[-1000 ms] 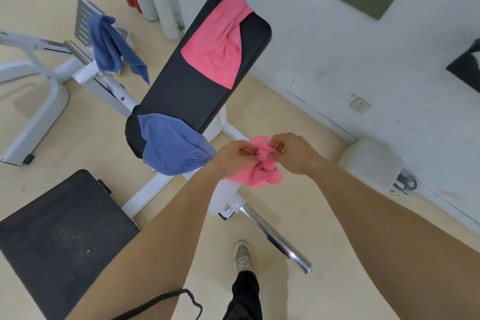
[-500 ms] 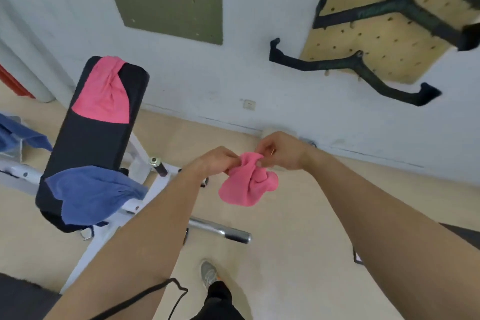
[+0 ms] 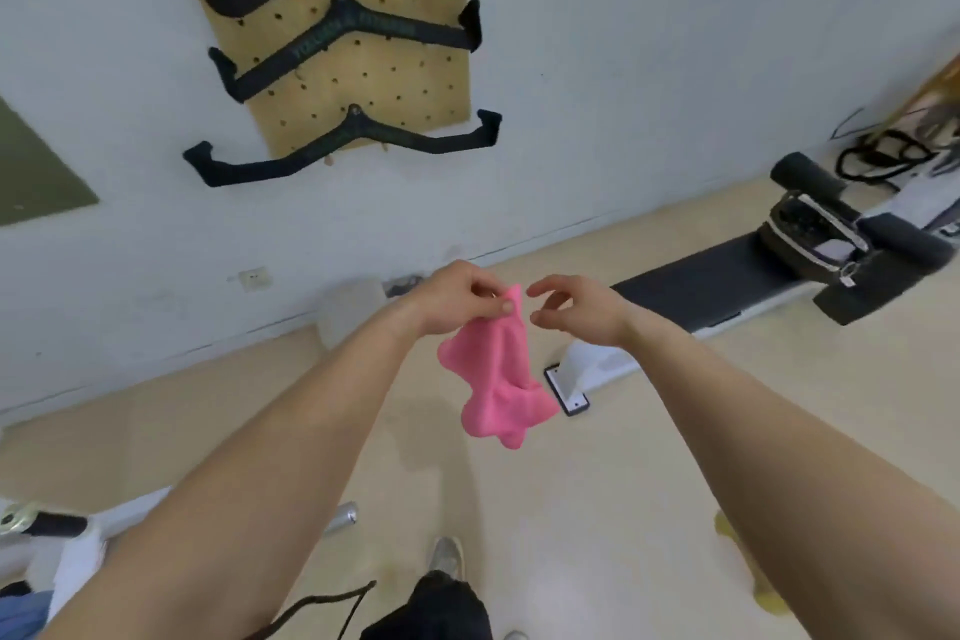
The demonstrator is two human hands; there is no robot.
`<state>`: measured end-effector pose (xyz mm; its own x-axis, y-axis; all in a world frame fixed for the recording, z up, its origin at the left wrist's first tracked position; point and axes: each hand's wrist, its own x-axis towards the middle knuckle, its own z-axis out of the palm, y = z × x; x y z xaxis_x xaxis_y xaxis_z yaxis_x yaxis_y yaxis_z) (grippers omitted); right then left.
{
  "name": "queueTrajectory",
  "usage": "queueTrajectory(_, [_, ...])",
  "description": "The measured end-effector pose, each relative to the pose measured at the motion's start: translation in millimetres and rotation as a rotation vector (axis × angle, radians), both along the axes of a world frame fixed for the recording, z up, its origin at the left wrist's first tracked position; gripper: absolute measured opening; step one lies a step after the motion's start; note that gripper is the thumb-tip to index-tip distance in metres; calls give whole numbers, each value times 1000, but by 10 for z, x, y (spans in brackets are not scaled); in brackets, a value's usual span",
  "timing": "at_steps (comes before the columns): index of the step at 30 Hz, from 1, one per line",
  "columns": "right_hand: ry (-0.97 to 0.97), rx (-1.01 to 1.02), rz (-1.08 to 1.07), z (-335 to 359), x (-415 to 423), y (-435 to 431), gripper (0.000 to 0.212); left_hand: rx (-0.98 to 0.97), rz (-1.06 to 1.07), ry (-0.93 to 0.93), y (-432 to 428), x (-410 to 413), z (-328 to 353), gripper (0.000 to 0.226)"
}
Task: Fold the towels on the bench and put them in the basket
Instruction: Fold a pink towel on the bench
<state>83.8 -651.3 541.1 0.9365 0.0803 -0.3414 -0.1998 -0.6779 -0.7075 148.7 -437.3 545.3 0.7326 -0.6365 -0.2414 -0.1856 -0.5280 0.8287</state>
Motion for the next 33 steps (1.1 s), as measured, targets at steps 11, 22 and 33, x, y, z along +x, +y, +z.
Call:
queueTrajectory(11, [14, 157, -306, -267, -64, -1634, 32, 29, -367, 1, -2142, 518, -163, 13])
queueTrajectory(22, [148, -188, -455, -360, 513, -3256, 40, 167, -534, 1, -3958, 1426, -648, 21])
queueTrajectory(33, [220, -335, -538, -652, 223, -4979, 38, 250, -706, -63, -5944, 1443, -934, 36])
